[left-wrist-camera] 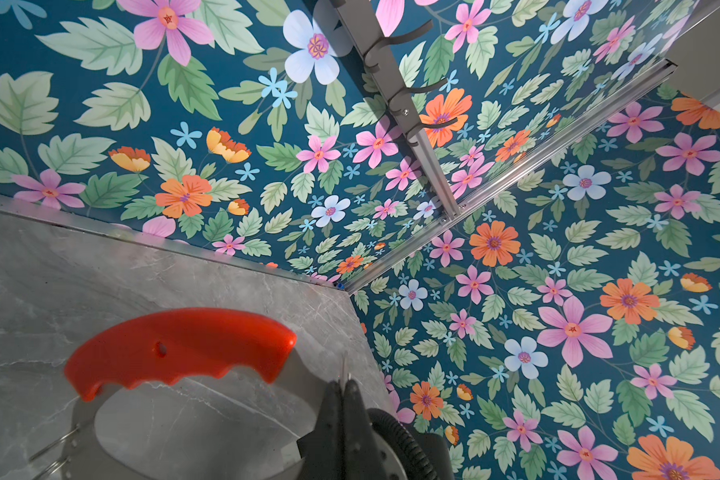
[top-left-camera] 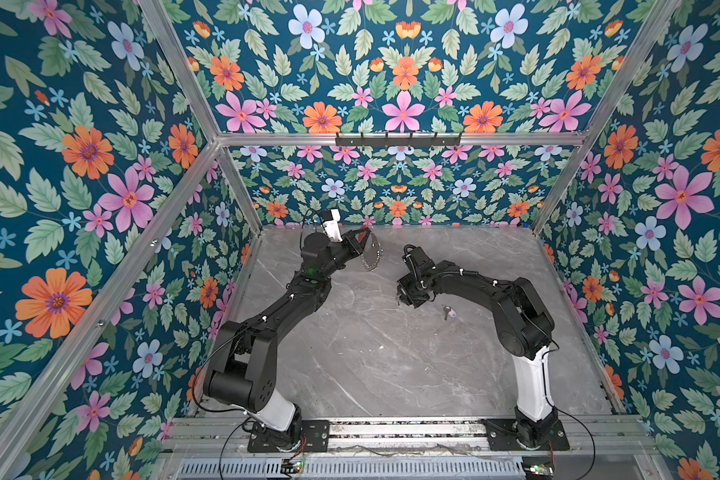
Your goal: Put the keys on the keyring
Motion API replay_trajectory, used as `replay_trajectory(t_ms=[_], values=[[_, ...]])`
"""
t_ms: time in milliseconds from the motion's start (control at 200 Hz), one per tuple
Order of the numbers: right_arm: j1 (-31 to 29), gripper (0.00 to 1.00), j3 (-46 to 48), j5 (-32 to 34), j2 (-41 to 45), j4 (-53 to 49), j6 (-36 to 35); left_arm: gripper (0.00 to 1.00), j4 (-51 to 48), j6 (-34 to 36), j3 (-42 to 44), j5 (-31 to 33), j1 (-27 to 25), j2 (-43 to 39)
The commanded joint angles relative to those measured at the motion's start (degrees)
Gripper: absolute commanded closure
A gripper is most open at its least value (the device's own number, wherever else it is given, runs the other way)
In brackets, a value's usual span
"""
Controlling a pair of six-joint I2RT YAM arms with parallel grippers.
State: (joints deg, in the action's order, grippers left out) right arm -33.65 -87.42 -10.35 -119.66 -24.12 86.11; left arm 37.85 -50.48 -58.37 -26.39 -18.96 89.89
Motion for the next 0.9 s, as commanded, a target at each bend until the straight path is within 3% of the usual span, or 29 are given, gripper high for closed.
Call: replay_trajectory(t_ms=[0, 896], values=[[-0.01, 0.73, -0.70, -0.11, -0.75, -0.75, 2.14, 1.00, 1.86, 0.80, -0.78, -0.64, 0.05, 0.50], [0.40, 0.81, -2.88, 1.12, -4.26, -1.78, 1.61, 1.00, 2.10, 0.19, -2.11, -1.64, 0.85, 1.73]])
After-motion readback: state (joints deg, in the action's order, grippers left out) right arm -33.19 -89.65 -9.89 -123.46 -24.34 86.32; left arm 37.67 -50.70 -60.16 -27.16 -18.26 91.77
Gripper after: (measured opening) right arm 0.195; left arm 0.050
